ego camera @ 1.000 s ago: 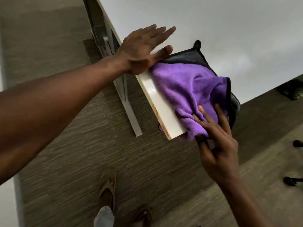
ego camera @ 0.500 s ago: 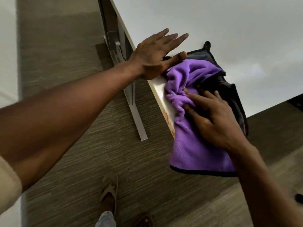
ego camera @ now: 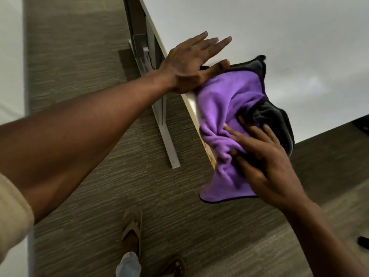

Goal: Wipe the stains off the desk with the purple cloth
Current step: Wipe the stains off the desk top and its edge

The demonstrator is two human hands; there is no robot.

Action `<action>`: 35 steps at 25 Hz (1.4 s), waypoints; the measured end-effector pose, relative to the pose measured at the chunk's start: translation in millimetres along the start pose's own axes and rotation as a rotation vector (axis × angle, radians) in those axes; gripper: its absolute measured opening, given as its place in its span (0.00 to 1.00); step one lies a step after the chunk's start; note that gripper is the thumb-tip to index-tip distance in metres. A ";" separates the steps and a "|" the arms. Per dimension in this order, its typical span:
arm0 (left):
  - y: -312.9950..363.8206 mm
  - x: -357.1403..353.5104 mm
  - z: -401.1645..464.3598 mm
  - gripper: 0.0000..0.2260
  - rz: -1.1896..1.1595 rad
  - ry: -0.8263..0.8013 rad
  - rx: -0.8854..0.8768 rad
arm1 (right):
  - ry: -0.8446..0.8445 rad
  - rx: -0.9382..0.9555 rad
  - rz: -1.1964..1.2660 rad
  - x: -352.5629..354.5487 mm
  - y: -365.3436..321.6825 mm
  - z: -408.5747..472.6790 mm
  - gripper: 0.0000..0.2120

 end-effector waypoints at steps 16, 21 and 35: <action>0.5 -1.1 0.0 0.34 -0.021 0.049 -0.006 | 0.495 -0.008 -0.102 -19.0 9.4 -55.1 0.18; 1.5 0.9 -1.0 0.33 0.003 0.032 0.009 | 0.444 0.011 -0.110 -18.3 1.8 -47.0 0.20; -1.6 0.2 0.0 0.34 -0.005 0.058 0.000 | 0.525 0.074 -0.180 -30.1 9.2 -46.1 0.29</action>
Point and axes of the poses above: each hand's wrist, its own z-axis towards the middle knuckle, its own x-axis out of the back of the hand, y = z × x, the point moved 7 cm from there along z, towards the middle knuckle, and after that the axes turned 7 degrees about -z, right-handed, at the moved point
